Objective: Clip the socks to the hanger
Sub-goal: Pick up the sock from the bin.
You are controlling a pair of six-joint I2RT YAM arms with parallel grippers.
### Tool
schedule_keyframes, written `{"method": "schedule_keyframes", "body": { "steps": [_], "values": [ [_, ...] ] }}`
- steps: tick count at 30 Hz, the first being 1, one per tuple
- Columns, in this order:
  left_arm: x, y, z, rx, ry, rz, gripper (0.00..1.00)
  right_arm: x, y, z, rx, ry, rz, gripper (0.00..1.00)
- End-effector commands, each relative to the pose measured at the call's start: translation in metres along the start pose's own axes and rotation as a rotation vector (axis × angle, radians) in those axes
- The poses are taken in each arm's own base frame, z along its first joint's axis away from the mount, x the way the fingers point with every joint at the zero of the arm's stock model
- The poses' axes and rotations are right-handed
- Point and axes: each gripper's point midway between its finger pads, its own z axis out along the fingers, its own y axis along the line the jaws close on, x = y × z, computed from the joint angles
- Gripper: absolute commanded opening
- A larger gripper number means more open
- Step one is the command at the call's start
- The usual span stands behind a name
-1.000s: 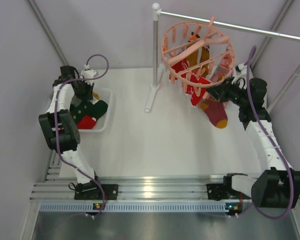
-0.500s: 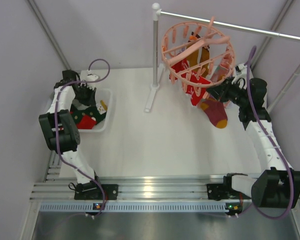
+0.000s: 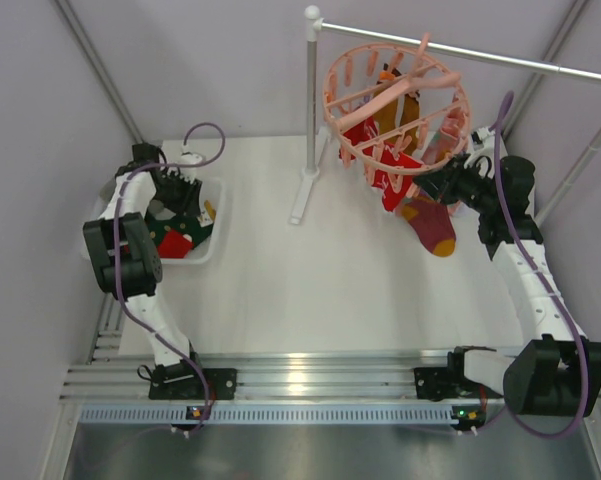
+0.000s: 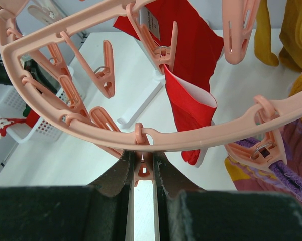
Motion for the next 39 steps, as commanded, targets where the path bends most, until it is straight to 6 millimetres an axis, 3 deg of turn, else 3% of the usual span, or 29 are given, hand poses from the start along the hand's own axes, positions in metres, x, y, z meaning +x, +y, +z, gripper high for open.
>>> {"method": "schedule_keyframes", "body": {
  "steps": [1,9,13,14,17,23,28,31,35,39],
  "values": [
    [-0.004,0.012,0.017,-0.007,0.006,0.063,0.44,-0.012,0.003,-0.004,-0.003,-0.013,-0.018,0.00],
    [-0.008,0.016,0.048,-0.028,0.033,0.107,0.41,-0.012,0.001,-0.003,0.003,-0.010,-0.013,0.00],
    [-0.017,0.019,0.049,-0.039,0.011,0.101,0.19,-0.011,0.001,-0.004,0.007,-0.008,-0.018,0.00],
    [-0.019,0.020,0.047,-0.045,0.004,0.102,0.07,-0.012,0.001,-0.005,0.009,-0.008,-0.019,0.00],
    [-0.025,0.019,0.038,-0.059,-0.011,0.113,0.00,-0.011,0.000,-0.005,0.010,-0.008,-0.022,0.00],
    [-0.037,0.017,0.002,-0.079,-0.051,0.106,0.00,-0.013,0.001,-0.005,0.009,-0.012,-0.026,0.00],
    [-0.044,0.019,-0.043,-0.112,-0.106,0.065,0.00,-0.016,0.003,-0.006,0.004,-0.017,-0.028,0.00],
    [-0.045,0.011,-0.065,-0.086,-0.133,0.045,0.06,-0.015,0.004,-0.006,0.000,-0.015,-0.025,0.00],
    [-0.057,-0.012,-0.089,-0.021,-0.207,0.042,0.00,-0.017,0.005,-0.006,-0.004,-0.023,-0.018,0.00],
    [-0.104,-0.053,-0.127,0.059,-0.391,0.063,0.00,-0.019,0.006,-0.005,-0.008,-0.034,0.000,0.00]
  ]
}}
